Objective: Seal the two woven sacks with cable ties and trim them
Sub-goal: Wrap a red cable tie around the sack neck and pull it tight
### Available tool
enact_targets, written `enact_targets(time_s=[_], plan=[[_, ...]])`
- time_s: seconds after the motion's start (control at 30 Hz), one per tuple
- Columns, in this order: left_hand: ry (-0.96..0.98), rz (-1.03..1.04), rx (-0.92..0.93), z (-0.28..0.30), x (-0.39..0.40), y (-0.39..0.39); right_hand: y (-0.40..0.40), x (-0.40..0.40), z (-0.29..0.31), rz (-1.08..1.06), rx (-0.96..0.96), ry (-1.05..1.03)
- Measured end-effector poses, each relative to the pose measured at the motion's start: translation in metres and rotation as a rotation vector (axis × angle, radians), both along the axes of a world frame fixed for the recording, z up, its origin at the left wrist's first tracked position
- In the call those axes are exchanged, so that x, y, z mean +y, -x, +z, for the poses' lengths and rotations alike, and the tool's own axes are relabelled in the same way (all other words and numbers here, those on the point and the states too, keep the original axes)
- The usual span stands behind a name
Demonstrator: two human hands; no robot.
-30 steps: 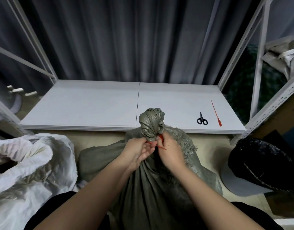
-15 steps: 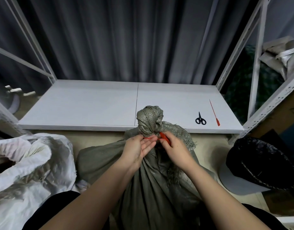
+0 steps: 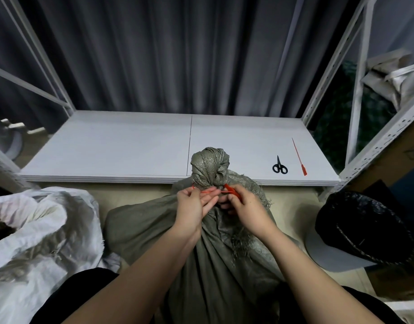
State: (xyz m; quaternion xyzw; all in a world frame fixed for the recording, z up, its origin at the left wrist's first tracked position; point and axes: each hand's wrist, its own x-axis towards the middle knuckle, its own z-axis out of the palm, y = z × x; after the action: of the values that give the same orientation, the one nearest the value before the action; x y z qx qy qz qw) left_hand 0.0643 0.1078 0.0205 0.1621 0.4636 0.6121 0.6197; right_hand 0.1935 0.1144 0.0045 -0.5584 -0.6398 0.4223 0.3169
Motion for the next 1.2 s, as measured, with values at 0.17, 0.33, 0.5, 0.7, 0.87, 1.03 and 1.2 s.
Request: enact_targets(time_s=[0.17, 0.33, 0.5, 0.7, 0.87, 1.03, 1.2], plan=[[-0.002, 0.013, 0.032, -0.002, 0.001, 0.001, -0.001, -0.001, 0.002, 0.008, -0.022, 0.011], [-0.002, 0.015, 0.059, -0.005, 0.001, -0.002, -0.001, 0.000, 0.001, -0.012, -0.142, -0.033], [-0.010, 0.020, 0.048, -0.001, -0.001, -0.003, 0.004, -0.002, -0.001, -0.036, -0.265, -0.107], [-0.008, 0.038, 0.046, -0.001, -0.001, -0.004, 0.003, -0.002, 0.002, -0.054, -0.281, -0.095], [-0.013, 0.050, 0.025, -0.002, -0.002, -0.006, 0.003, -0.002, 0.003, -0.073, -0.310, -0.118], [-0.026, 0.045, 0.016, -0.003, -0.004, -0.008, 0.008, -0.005, 0.006, -0.118, -0.450, -0.182], [-0.036, 0.042, 0.027, -0.005, -0.006, -0.010, 0.015, -0.009, 0.006, -0.165, -0.540, -0.198]])
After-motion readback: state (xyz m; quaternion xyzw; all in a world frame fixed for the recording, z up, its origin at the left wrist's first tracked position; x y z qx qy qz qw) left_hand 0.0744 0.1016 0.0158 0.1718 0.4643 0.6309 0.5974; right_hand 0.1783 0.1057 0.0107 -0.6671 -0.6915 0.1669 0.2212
